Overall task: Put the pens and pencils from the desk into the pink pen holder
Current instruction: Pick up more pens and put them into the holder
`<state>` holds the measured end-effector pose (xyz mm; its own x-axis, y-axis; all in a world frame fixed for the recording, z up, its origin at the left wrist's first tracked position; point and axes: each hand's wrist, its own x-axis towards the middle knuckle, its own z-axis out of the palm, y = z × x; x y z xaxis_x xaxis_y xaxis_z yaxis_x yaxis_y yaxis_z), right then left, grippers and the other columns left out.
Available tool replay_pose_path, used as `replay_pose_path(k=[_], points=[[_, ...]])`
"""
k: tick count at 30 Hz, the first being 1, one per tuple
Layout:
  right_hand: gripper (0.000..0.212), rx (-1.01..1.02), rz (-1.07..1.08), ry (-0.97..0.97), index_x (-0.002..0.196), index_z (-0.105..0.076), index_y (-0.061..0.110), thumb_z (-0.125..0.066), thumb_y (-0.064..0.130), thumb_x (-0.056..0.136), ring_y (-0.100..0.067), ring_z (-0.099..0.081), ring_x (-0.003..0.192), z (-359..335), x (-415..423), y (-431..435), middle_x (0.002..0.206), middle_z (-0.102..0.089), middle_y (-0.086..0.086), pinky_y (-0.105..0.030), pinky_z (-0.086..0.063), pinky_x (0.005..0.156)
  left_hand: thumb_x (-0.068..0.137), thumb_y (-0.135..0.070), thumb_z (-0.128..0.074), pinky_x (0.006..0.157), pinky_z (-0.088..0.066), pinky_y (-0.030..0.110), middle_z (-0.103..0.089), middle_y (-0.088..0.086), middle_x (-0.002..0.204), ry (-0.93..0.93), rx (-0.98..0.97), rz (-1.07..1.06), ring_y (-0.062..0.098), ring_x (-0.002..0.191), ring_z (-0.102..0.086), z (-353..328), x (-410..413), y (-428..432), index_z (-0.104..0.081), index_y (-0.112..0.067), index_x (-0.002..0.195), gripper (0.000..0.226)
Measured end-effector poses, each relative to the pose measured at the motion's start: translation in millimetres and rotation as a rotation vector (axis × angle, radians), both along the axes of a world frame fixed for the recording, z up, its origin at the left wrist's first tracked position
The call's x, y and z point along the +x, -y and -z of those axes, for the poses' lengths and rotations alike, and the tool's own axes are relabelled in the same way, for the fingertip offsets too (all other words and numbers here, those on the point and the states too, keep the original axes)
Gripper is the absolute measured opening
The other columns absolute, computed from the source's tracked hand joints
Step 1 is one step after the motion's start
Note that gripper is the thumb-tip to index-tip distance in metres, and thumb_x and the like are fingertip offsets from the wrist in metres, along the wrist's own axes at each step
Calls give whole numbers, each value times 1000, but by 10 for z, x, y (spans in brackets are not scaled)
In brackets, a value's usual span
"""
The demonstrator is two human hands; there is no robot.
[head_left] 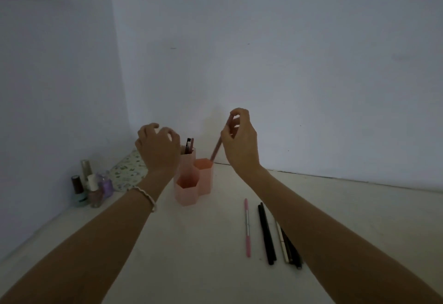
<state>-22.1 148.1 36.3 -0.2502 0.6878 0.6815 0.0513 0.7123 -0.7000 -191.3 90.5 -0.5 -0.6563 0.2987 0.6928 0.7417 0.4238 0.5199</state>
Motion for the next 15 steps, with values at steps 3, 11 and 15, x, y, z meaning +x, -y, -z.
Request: replay_pose_path(k=[3, 11, 15], points=[[31, 50, -17, -83, 110, -40, 32, -51, 7, 94, 2, -60, 80, -48, -291, 15, 92, -51, 22, -17, -55, 69, 87, -16, -49, 98, -36, 43, -58, 7, 122, 6, 170, 32, 28, 124, -43, -14, -36, 54, -62, -15, 115, 31], [16, 154, 17, 296, 111, -53, 14, -48, 9, 97, -20, -63, 84, 260, -838, -48, 94, -61, -2, -34, -57, 77, 86, -5, -49, 102, -34, 38, -62, 6, 121, -2, 279, 214, 25, 121, -47, -47, 41, 156, -60, -11, 116, 32], [32, 360, 144, 434, 117, -67, 11, -55, 9, 88, -24, -51, 113, 359, -717, -89, 124, -57, -10, -35, -36, 98, 84, -3, -51, 96, -42, 37, -61, 5, 113, 5, 299, 254, 23, 109, -53, -74, 187, 149, -59, -10, 113, 31]])
